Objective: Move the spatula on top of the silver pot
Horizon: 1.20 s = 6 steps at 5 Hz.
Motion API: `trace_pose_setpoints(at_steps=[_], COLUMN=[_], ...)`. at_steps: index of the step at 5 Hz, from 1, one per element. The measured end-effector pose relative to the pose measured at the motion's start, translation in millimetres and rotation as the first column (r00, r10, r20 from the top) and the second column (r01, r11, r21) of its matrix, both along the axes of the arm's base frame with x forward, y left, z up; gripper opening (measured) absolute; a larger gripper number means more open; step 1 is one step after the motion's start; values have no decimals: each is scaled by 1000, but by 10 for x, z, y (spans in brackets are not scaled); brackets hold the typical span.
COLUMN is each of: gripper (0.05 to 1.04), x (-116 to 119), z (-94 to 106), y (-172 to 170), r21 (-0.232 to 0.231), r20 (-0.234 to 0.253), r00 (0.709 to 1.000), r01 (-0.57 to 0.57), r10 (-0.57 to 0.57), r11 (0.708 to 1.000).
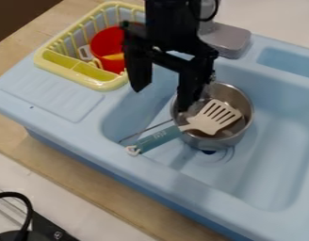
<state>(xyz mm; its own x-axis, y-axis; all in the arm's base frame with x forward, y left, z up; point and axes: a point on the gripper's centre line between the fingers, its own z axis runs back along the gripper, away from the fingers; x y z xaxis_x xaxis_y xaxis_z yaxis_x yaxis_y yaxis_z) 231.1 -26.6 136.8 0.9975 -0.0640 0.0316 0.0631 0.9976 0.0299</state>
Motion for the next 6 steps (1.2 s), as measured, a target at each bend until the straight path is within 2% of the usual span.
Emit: trace_pose_setpoints(at_steps=[1, 2, 3, 4, 5, 6], gripper=[1001, 1001, 1001, 1001, 1001, 1001], x=[80, 126, 177, 232, 265, 298], z=[31, 1, -9, -22, -19, -2], y=[42, 31, -9, -19, -129, -253], r21=[38, 46, 20, 16, -2, 15], r20=[68, 122, 162, 200, 220, 247], r00=[996, 990, 985, 979, 967, 930], r01=[-63, -71, -55, -26, 129, 276], r10=[61, 65, 51, 22, -125, -271], r11=[997, 996, 998, 1000, 992, 961])
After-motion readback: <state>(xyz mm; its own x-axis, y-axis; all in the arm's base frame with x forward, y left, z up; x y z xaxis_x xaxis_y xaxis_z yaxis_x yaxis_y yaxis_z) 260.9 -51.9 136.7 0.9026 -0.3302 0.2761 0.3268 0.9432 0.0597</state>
